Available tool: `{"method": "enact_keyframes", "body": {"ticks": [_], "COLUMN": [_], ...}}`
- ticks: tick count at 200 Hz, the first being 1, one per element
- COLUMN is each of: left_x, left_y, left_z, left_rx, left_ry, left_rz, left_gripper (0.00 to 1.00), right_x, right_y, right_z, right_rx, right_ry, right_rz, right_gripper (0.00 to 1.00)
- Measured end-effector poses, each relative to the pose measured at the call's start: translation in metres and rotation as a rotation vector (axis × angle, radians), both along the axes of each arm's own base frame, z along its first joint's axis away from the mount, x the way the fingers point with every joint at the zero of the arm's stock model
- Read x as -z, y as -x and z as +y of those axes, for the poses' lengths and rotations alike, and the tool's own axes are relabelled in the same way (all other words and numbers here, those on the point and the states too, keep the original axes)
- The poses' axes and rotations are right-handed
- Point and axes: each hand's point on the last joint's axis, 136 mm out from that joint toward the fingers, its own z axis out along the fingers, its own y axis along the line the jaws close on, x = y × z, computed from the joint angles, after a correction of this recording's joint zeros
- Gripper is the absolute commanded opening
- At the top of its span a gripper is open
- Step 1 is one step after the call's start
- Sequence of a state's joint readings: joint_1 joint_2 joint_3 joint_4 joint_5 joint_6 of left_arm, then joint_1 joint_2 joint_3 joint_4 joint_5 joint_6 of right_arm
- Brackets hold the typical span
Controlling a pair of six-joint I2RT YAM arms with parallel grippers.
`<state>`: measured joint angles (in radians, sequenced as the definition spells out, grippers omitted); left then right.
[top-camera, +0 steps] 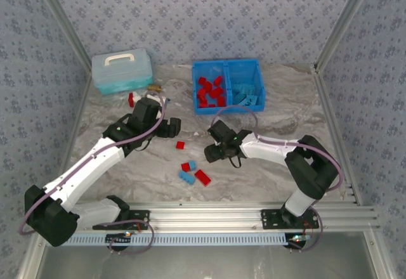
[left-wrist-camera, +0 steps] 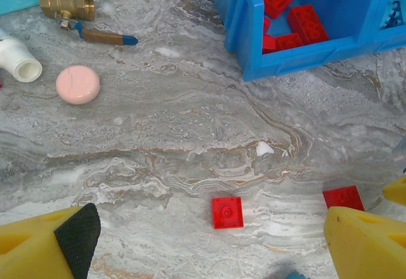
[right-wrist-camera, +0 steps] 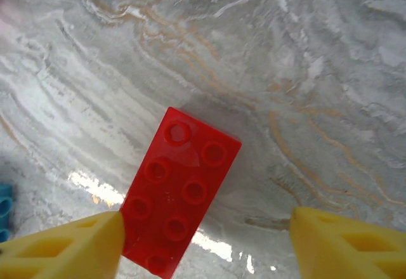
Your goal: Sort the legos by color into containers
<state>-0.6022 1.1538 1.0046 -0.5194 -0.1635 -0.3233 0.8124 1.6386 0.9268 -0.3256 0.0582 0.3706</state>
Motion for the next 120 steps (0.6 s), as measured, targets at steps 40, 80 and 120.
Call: {"method": "enact_keyframes", "body": {"ticks": [40, 80, 120], "left_x": [0.000, 0.000, 0.000], "left_y": [0.000, 0.000, 0.000], "left_z": [0.000, 0.000, 0.000], "left_rx": [-0.003, -0.003, -0.003], "left_ry": [0.002, 0.002, 0.002], "left_rz": [0.001, 0.001, 0.001], "left_gripper": [0.93, 0.93, 0.94], "right_x": [-0.012, 0.000, 0.019], "right_y": [-0.009, -0.005, -0.006], "right_z": [0.005, 0.013, 0.009], "right_rx": [0.037, 0.065, 0.104], "right_ry": [-0.027, -0.006, 0.078], "right_rz": [-0.006, 0.014, 0.009], "right_gripper": [0.92, 0.91, 0.57]}}
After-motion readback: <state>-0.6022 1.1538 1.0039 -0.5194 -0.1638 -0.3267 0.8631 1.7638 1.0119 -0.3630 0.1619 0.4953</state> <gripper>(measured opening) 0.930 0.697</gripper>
